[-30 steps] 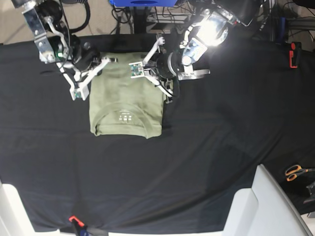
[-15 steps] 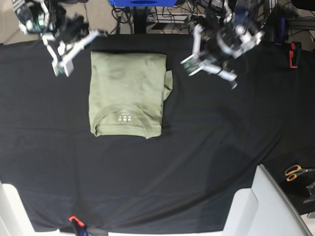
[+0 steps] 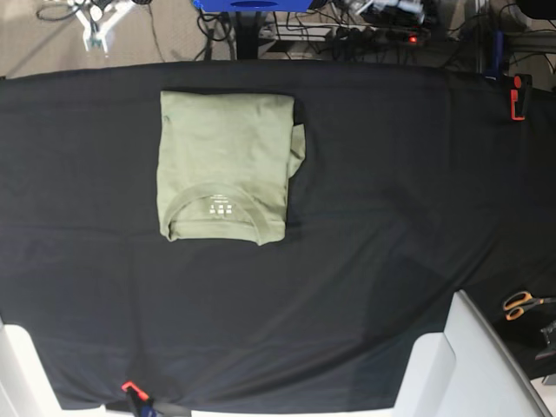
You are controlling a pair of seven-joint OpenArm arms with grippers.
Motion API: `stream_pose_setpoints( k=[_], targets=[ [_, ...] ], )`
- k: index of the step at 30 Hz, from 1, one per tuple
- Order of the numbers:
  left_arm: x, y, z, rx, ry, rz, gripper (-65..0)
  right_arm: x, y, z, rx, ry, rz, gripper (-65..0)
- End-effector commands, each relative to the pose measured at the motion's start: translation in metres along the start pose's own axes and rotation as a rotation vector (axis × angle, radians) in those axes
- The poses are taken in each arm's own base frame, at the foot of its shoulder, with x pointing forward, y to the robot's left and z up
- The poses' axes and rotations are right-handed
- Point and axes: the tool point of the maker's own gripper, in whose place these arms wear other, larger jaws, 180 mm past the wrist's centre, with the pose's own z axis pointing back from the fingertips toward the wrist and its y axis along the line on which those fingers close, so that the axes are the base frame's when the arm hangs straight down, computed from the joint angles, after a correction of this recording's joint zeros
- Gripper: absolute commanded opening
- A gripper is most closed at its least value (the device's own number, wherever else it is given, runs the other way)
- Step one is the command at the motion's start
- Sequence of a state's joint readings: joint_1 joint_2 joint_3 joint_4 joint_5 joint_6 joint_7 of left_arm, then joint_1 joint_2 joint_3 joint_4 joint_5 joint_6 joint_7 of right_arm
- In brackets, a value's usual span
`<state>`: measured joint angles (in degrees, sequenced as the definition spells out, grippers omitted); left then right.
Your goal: Fold the T-shirt properly
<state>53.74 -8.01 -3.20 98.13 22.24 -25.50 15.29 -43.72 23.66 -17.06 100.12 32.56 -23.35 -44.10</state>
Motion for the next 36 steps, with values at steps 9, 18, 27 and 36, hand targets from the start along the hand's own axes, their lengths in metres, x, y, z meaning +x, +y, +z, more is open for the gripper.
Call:
stream_pose_setpoints(
  k=[9,18,27,36],
  targets=[
    [-0.097,-0.059,-0.070,-0.082,0.054,0.263,-65.0,-0.038,-0.059,-0.096,-0.301,0.077,0.429,-65.0],
    [-0.101,-0.047,-0.131,-0.153,0.089,0.484,-65.0,-0.032,-0.093,-0.148,-0.472,-0.022,0.754,-65.0],
    [-0.096,-0.047,-0.131,-0.144,0.058,0.476,-65.0,-0.039,-0.050,-0.154,-0.353,-0.136,0.756,-65.0],
    [-0.107,-0.033,-0.127,-0.123,0.074,0.463,-65.0,-0.034,-0.042,-0.155,-0.342,-0.151,0.751,-65.0]
  ],
)
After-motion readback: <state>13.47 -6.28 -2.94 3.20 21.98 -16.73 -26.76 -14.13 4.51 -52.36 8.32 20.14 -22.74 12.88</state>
